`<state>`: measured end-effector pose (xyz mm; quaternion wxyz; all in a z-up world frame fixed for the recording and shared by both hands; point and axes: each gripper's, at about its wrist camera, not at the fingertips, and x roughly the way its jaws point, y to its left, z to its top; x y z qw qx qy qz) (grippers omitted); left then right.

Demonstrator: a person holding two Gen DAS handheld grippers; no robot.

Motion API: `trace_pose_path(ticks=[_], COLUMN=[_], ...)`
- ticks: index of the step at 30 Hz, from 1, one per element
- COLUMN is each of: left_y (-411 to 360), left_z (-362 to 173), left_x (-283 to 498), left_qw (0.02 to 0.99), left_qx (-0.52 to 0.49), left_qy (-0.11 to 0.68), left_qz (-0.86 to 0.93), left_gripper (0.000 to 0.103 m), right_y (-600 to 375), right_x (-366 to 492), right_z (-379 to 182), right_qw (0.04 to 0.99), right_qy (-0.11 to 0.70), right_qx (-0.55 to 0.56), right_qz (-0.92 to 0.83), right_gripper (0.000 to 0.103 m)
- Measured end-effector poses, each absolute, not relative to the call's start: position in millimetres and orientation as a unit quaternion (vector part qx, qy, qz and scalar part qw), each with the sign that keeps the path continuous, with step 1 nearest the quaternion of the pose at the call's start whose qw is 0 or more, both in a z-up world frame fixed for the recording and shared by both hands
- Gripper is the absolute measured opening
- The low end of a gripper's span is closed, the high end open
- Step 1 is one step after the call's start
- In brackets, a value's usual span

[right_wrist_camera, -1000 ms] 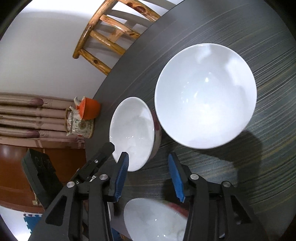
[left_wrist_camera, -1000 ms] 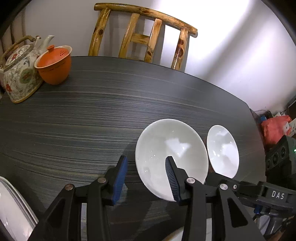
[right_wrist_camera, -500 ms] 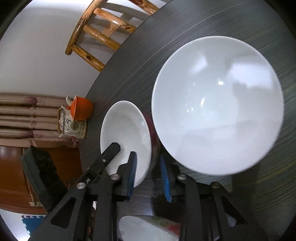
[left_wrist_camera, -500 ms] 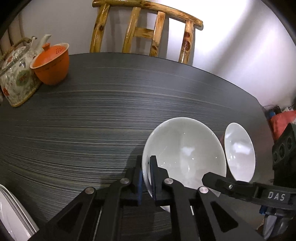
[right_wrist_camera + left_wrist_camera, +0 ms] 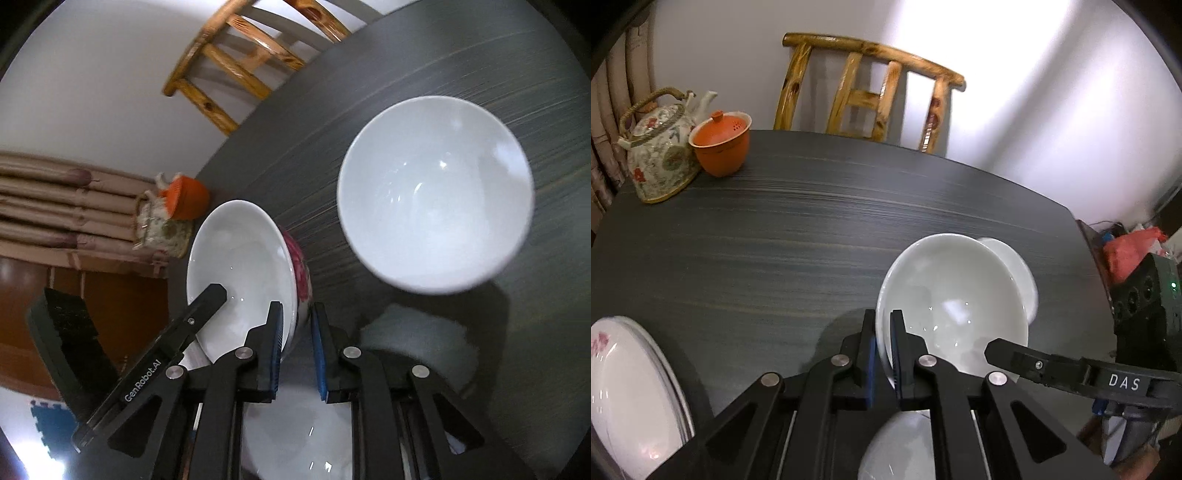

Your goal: Organize plates and bowls

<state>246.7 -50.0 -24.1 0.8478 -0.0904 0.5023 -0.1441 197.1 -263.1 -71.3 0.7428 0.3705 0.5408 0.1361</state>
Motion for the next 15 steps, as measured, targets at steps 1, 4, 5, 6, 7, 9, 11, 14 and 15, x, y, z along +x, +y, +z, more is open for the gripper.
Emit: trace_pose_path(ticks=[1,4,5,6,7,9,11,14,15], left_y=[-50,-56,-57,-58,-60,-60,-61,-60,-61], left_z=[-19,-10,-9,-9,-11,-15,-21,-35,-39], left_x=[238,212,203,198,192,177,166,154,152], left_qw=[0.849,0.851,0.85,0.849,0.847,0.843,0.839,0.83,0.828], left_qx=[-0.089,-0.08,-0.08,-0.079,-0.076,-0.077,-0.074,-0.074,-0.073], left_qy=[0.5,0.496,0.496,0.498,0.501,0.507,0.515,0.53,0.534], left_qz=[-0.146,-0.154,-0.156,-0.158,-0.159,-0.159,-0.159,-0.156,-0.155], left_gripper=[0.006,0.006,0.006,0.006,0.006,0.006,0.006,0.006,0.006], right_y=[-264,-269,-270,-272,-273,-273,-273,-272,-272], right_x=[191,167,158,151,143,128,114,98,94], right_z=[-65,-50,-46,-43,-41,-41,-45,-54,-57], right_qw=[0.745,0.746,0.747,0.747,0.747,0.745,0.742,0.735,0.735], right_qy=[0.538,0.534,0.533,0.533,0.533,0.536,0.542,0.553,0.556], right_qx=[0.368,0.367,0.366,0.364,0.363,0.361,0.359,0.355,0.354], right_qz=[0.142,0.154,0.158,0.159,0.161,0.163,0.164,0.164,0.162], right_gripper=[0.016,0.016,0.016,0.016,0.016,0.016,0.016,0.016,0.016])
